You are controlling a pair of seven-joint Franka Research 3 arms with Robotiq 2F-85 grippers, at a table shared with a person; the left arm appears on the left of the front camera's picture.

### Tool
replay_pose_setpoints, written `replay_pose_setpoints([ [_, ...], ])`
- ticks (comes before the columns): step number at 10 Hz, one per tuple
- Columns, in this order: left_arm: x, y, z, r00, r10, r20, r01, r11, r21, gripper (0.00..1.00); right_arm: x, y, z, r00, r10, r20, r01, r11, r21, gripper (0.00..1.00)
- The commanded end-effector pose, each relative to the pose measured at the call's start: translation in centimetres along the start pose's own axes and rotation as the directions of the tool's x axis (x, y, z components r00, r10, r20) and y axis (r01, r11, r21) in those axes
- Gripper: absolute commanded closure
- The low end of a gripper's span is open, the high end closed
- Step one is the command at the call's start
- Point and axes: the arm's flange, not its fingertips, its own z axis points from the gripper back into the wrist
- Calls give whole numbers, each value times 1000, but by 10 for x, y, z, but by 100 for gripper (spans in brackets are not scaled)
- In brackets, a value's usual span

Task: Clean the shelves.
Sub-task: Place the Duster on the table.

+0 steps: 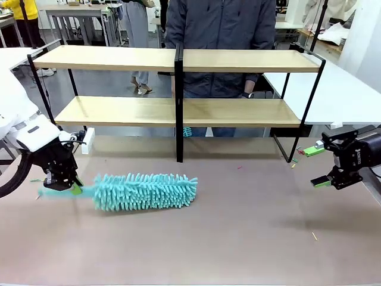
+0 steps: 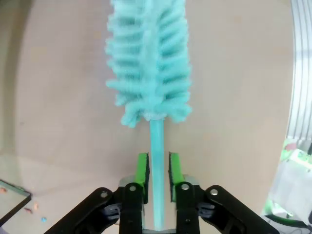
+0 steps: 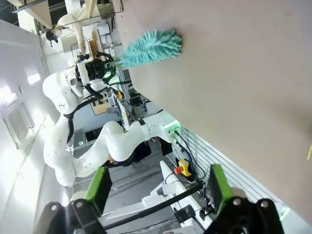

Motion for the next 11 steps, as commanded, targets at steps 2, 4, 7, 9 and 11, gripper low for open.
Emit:
replay_pose_setpoints([
  [2,-31,-10,56,968,87,236,-82,996,-29,0,-11,5,11,999,31,16,-31,999,41,0],
  [4,-54,-36,95,806,354,474,-188,913,-362,0,-38,28,35,998,22,56,-33,982,188,0],
  [7,-71,-2,115,212,849,485,-122,515,-848,0,-78,70,67,987,35,160,-86,944,319,0],
  [9,-119,25,121,-66,953,294,-152,282,-947,0,-83,75,73,968,94,233,-163,940,301,0],
  [11,-204,8,148,-294,896,333,-51,334,-941,0,-80,68,78,963,113,245,-179,947,268,0],
])
